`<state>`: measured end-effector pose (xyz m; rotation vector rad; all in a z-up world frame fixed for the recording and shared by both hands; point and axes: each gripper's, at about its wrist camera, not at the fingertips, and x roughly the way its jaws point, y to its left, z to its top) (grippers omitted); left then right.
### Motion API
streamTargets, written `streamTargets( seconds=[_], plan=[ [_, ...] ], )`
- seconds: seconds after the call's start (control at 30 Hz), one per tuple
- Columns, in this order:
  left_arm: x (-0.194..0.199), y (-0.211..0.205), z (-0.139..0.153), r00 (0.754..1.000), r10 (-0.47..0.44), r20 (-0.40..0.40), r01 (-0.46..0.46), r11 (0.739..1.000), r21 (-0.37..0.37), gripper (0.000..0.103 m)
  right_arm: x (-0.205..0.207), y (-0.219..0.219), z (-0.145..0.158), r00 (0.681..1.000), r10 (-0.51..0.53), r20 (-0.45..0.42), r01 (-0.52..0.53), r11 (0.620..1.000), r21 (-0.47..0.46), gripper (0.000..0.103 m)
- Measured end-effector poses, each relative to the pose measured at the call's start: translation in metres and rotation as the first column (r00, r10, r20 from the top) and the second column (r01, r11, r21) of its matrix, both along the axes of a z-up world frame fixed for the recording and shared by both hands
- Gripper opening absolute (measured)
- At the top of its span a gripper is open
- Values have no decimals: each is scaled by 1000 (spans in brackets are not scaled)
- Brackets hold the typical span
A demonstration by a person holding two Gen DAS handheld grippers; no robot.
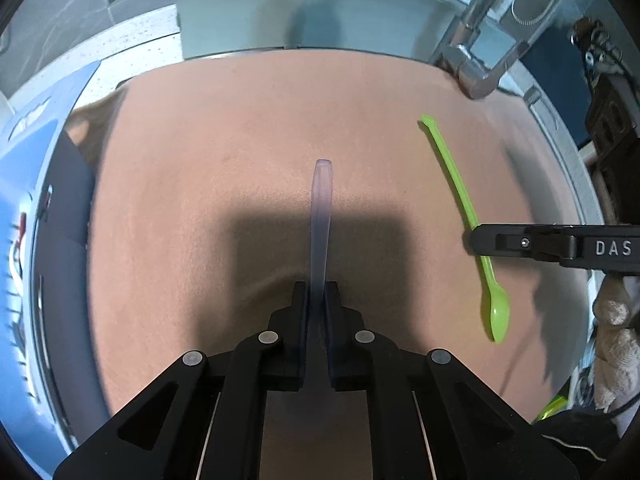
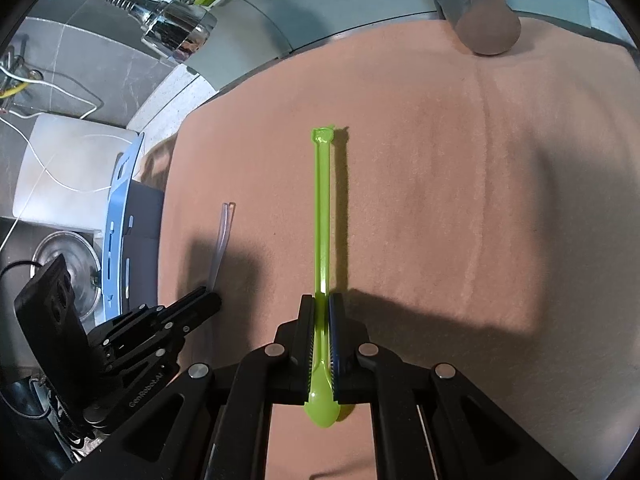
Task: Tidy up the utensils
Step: 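Lift both spoons and carry them with both tools over the blue basket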
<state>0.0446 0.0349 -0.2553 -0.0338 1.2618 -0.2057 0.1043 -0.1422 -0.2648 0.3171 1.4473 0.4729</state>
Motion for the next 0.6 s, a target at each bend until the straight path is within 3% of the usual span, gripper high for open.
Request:
streamTargets(
  seconds=[0.07,0.13,0.3,0.6],
  plan=[
    [3,-11,0,997,-75,8,74,995,69,7,-1,1,-1,1000,9,0,-9,1000,-9,6],
    [7,-12,1,996,-92,2,92,993,72,6,-2,3,-1,1000,12,0,-12,1000,-9,6],
    [8,10,6,1000,6,1,-6,995,-100,5,-3,1,1,1000,4,11,-4,1000,-1,6],
    [-3,16,21,998,51,46,-46,992,-115,5,-3,-8,7,999,-21,24,21,1000,5,6]
  ],
)
